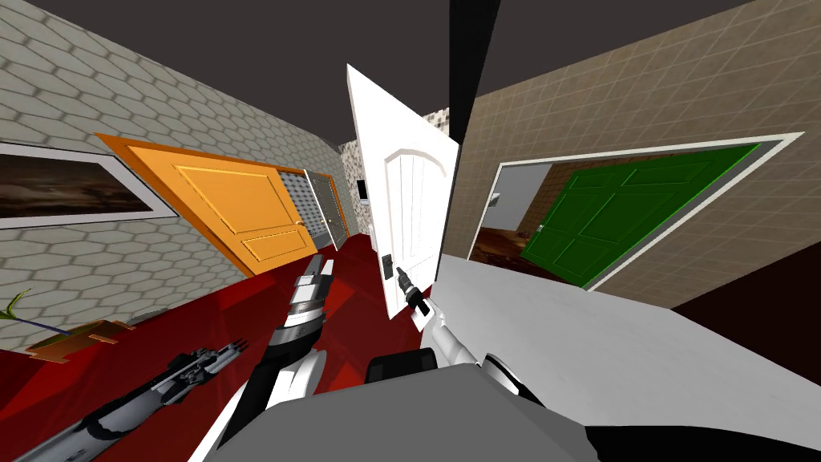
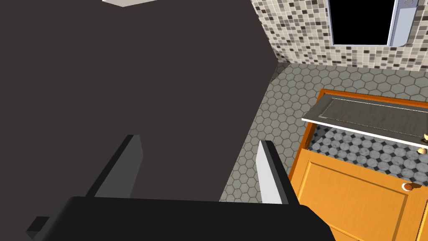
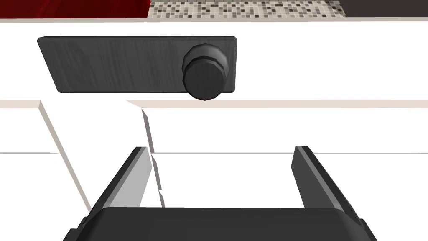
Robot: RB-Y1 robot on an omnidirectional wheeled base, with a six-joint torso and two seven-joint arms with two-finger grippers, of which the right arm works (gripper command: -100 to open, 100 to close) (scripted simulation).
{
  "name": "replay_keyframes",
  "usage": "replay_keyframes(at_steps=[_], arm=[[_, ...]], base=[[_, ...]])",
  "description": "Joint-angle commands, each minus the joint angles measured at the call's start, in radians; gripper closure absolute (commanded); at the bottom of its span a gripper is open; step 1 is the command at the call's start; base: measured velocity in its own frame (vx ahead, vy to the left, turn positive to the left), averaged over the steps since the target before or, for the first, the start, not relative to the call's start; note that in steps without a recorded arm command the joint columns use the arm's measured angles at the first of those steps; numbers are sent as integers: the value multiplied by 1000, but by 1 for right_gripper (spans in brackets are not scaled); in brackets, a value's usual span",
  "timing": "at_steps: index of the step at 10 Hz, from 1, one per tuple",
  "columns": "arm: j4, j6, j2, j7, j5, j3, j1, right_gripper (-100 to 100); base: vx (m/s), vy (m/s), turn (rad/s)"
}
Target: Push the door open
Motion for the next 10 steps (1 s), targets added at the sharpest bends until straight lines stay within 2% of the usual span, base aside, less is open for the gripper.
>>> replay_keyframes(at_steps=[1,4,6,7,8,10], arm=[[9,-4,1,4,0,-6,-5,-100],[20,-10,8,9,0,-16,-11,-100],[29,-15,24,14,0,-24,-15,-100],[26,-13,19,12,-1,-22,-14,-100],[26,-13,19,12,-1,-22,-14,100],[26,-13,19,12,-1,-22,-14,100]], base=[[164,93,23],[194,119,22],[210,136,31],[84,58,-1],[-6,-6,-8],[-33,-22,10]])
